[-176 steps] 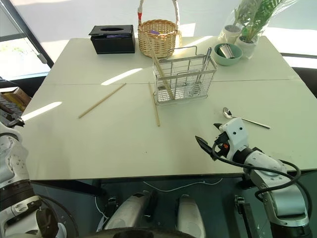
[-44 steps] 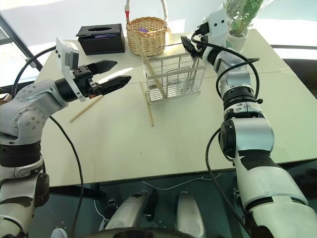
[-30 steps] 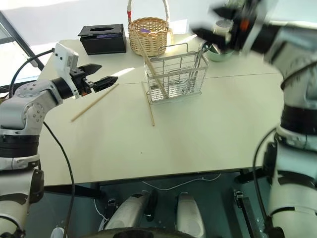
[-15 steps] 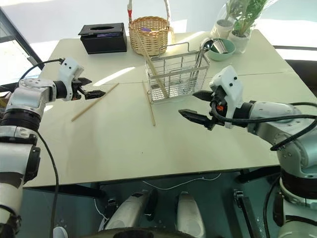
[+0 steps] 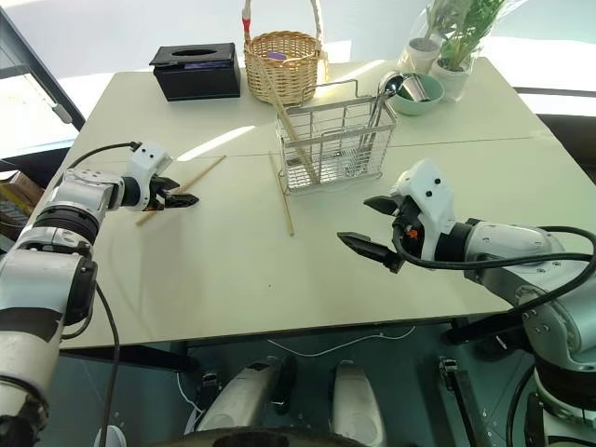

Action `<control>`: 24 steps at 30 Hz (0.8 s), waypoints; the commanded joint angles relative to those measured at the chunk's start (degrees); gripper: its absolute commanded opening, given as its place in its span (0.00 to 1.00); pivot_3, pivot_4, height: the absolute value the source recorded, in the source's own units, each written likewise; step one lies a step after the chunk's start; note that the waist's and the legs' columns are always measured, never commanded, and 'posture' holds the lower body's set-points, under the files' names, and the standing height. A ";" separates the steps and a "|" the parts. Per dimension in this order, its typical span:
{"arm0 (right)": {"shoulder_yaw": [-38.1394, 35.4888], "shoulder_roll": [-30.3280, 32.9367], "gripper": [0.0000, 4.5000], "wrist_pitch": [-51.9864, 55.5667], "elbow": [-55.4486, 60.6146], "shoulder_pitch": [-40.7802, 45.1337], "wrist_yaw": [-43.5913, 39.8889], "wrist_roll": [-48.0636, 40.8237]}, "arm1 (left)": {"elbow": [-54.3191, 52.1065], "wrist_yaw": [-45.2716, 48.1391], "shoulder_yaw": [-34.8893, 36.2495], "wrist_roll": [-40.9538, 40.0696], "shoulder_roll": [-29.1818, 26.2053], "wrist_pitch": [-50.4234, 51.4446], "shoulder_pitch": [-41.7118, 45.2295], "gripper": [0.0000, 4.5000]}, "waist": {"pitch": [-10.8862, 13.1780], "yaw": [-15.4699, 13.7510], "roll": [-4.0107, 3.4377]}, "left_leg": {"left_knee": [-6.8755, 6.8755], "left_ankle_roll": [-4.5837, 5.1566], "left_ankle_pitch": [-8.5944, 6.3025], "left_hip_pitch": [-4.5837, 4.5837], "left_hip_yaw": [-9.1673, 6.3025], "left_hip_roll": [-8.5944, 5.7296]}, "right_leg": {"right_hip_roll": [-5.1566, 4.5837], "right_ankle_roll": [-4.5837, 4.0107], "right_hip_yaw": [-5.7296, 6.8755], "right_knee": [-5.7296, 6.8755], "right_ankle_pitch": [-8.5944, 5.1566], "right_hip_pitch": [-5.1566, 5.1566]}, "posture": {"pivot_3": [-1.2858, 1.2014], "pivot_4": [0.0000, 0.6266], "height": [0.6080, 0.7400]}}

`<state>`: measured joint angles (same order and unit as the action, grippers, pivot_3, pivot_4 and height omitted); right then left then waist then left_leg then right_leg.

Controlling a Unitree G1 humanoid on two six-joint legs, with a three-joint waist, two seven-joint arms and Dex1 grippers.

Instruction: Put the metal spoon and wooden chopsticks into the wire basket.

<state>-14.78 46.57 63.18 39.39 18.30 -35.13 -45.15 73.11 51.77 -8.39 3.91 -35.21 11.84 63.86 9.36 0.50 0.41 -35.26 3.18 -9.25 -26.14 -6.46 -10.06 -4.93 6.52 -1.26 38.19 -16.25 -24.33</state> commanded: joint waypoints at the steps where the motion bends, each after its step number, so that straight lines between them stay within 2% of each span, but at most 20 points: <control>1: -2.18 0.71 0.90 -0.94 0.69 1.08 0.59 -1.48 | 1.92 -2.82 0.20 2.34 -0.47 0.69 -0.11 0.26 | 0.00 0.06 0.00 | 0.00 0.00 0.00 0.01 0.00 0.00 | 0.00 0.00 0.00 0.01 0.00 0.00 | 0.52 0.24 0.95; 3: -2.14 0.79 0.90 -1.04 0.45 1.28 0.83 -1.74 | 1.90 -2.97 0.59 2.42 -0.53 0.71 -0.16 0.04 | -0.01 0.12 -0.01 | 0.00 0.00 0.00 0.03 0.00 0.00 | 0.00 0.00 -0.01 0.03 0.00 0.00 | 0.52 0.24 0.95; 4: -2.06 0.82 0.90 -1.15 0.32 1.39 0.94 -1.82 | 1.87 -2.90 0.72 2.49 -0.60 0.70 -0.19 0.02 | -0.02 0.15 -0.01 | 0.00 0.00 0.00 0.03 0.00 0.00 | 0.00 0.00 -0.01 0.03 0.00 0.00 | 0.52 0.24 0.95; 7: -1.90 0.83 0.90 -1.42 -0.01 1.57 1.22 -2.05 | 1.76 -3.18 1.30 2.53 -0.83 0.83 -0.17 0.02 | -0.02 0.15 -0.01 | 0.01 0.00 0.00 0.05 0.00 0.00 | 0.01 0.00 -0.01 0.03 0.00 0.00 | 0.52 0.24 0.95; 10: -1.79 1.48 0.90 -1.98 0.10 0.81 0.63 -1.79 | 1.09 -6.63 4.72 0.05 -0.85 -0.15 0.59 0.02 | -0.02 0.17 -0.01 | 0.01 0.00 0.00 0.05 0.00 0.00 | 0.01 0.00 -0.01 0.03 0.00 0.00 | 0.52 0.24 0.95; 15: -2.18 2.66 0.90 -3.09 0.11 -0.72 0.46 -1.38 | -3.15 -11.55 15.66 -8.83 1.00 -3.47 3.33 0.02 | 0.03 -0.09 0.07 | 0.01 0.01 0.01 -0.04 -0.01 0.00 | 0.01 0.01 0.01 0.01 0.00 -0.05 | 0.52 0.24 0.95; 18: -2.80 2.88 0.90 -3.44 -0.12 -1.24 0.90 -1.37 | -10.72 -15.01 22.80 -15.56 3.92 -7.80 3.67 0.02 | 0.05 -0.76 0.11 | -0.07 0.03 0.02 -0.14 -0.02 -0.01 | 0.01 0.04 0.03 0.00 0.03 -0.07 | 0.52 0.24 0.95; 20: -3.15 3.06 0.90 -3.56 -0.11 -1.61 1.08 -1.40 | -18.72 -17.29 27.58 -21.38 6.83 -5.80 4.37 0.02 | 0.06 -1.17 0.13 | -0.20 0.01 0.01 -0.23 -0.01 -0.01 | 0.01 0.12 0.03 -0.01 0.07 -0.11 | 0.52 0.24 0.95; 24: -3.76 2.57 0.90 -3.18 0.31 -2.10 2.24 -1.93 | -34.42 -22.17 27.97 -26.96 15.98 -2.14 7.77 0.02 | 0.07 -1.40 0.14 | -0.55 0.14 -0.08 -0.32 -0.03 -0.02 | 0.02 0.23 0.10 -0.02 0.13 -0.02 | 0.52 0.24 0.95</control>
<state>-16.63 48.74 60.86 38.52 15.93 -33.51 -46.38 44.82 31.18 19.69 -20.68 -20.89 9.65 68.93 9.43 -0.90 0.55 -35.92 3.37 -9.37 -26.46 -6.49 -10.08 -4.91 6.78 -1.15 38.17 -16.11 -24.31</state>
